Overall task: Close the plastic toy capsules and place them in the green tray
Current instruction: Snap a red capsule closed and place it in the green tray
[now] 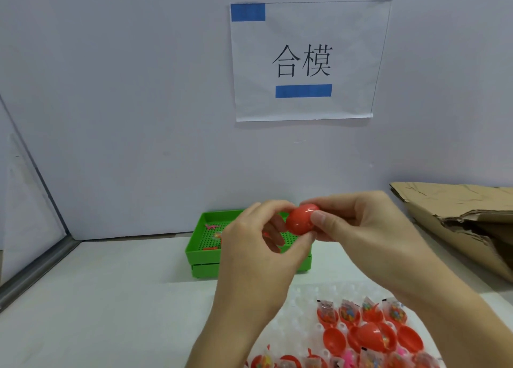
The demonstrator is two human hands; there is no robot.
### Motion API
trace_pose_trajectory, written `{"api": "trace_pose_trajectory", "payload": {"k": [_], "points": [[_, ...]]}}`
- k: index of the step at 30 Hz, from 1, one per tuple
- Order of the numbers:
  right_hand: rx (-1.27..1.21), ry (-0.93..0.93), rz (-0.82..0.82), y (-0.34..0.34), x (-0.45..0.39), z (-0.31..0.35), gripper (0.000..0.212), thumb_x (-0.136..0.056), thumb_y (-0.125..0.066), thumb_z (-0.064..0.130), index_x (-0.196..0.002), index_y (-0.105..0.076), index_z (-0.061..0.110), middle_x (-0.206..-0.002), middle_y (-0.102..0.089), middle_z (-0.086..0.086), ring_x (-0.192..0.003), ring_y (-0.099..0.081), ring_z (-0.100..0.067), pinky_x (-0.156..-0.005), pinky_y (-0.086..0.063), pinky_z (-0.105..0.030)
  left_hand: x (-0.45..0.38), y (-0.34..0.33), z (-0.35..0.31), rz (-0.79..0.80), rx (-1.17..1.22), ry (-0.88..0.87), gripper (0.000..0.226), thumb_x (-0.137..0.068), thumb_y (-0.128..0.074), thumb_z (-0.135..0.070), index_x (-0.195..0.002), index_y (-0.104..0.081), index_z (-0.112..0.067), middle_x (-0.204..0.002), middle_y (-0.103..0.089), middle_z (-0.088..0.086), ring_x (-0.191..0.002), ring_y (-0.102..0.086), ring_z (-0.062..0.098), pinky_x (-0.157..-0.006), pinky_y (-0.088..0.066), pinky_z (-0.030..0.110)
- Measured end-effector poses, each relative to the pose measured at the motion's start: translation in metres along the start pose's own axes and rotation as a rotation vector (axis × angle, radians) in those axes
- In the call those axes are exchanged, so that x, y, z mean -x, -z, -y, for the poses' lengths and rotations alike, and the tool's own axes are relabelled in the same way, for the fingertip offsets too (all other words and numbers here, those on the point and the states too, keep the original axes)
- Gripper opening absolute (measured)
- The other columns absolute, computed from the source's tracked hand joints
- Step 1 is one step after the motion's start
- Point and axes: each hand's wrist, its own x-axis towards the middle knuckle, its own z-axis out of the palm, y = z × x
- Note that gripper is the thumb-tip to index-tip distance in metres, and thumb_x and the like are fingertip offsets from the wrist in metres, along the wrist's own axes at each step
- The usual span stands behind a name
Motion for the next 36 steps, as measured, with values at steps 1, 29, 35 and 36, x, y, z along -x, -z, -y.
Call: {"api": "trace_pose_trajectory", "payload": {"k": [1,29,35,36], "points": [[-0.048,-0.003,0.010,0.001,0.000,0.001,0.033,-0.094,-0.062,0.005,-0.080,-0.077,0.031,-0.084,-0.078,0.010,-0.084,-0.074,-0.005,-0.078,-0.055,-0.012,0.000,0.000,0.000,0.005,0.056,0.029,0.023,-0.073,-0.085,-0.027,-0.090,-0.071,-0.033,-0.074,-0.064,-0.009,-0.070,-0.061,0.011,-0.063,-0.052,0.023],[-0.102,0.205,0.059,0.001,0.002,0.002,0.053,-0.082,-0.067,-0.015,-0.092,-0.079,0.035,-0.092,-0.079,0.008,-0.092,-0.074,-0.009,-0.085,-0.057,-0.021,-0.002,0.005,0.002,0.012,0.212,0.031,0.059,-0.062,-0.085,0.000,-0.100,-0.073,-0.043,-0.093,-0.075,-0.022,-0.086,-0.072,0.000,-0.078,-0.056,0.016],[-0.049,0.187,0.016,0.001,0.002,0.000,0.056,-0.081,-0.071,-0.010,-0.095,-0.075,0.044,-0.091,-0.078,0.011,-0.093,-0.074,-0.008,-0.089,-0.058,-0.029,0.002,0.000,-0.002,-0.027,0.100,-0.088,0.063,-0.067,-0.072,0.022,-0.111,-0.070,-0.023,-0.080,-0.065,-0.040,-0.077,-0.065,-0.018,-0.069,-0.047,-0.001],[-0.052,0.184,0.015,0.001,0.002,0.000,0.056,-0.081,-0.072,-0.009,-0.095,-0.075,0.044,-0.091,-0.078,0.011,-0.093,-0.074,-0.008,-0.089,-0.058,-0.030,0.003,-0.001,-0.001,-0.026,0.089,-0.113,0.061,-0.067,-0.071,0.023,-0.112,-0.071,-0.017,-0.082,-0.065,-0.038,-0.076,-0.064,-0.020,-0.068,-0.046,-0.002]]}}
